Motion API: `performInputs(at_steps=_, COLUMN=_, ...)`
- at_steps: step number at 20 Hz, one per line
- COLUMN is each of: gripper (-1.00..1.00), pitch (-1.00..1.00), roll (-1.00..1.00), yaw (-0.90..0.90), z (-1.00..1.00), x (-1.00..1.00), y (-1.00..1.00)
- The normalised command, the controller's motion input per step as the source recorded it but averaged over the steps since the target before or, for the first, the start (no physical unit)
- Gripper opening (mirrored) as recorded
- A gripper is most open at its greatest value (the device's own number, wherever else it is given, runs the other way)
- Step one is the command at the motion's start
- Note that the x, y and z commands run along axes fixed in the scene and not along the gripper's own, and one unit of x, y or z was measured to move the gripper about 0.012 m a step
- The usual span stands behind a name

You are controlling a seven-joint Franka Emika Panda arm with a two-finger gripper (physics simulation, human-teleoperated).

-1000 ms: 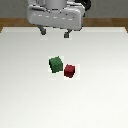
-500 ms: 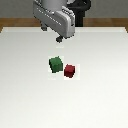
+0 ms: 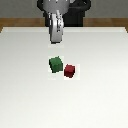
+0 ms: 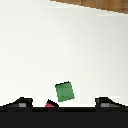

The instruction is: Place the red cube on top of the green cube.

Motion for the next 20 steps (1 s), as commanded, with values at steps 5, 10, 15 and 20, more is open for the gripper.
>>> performInputs(at_steps=5, gripper=1.00, pitch=0.00, roll=0.00, yaw=-0.72, z=0.00, x=0.00, y=0.00)
performInputs(at_steps=10, gripper=1.00, pitch=0.00, roll=0.00, yaw=-0.12, z=-0.20, x=0.00, y=0.00)
performInputs(at_steps=15, gripper=1.00, pitch=0.00, roll=0.00, yaw=0.00, z=-0.80, x=0.00, y=0.00)
performInputs(at_steps=20, gripper=1.00, pitch=0.00, roll=0.00, yaw=0.00, z=-0.40, x=0.00, y=0.00)
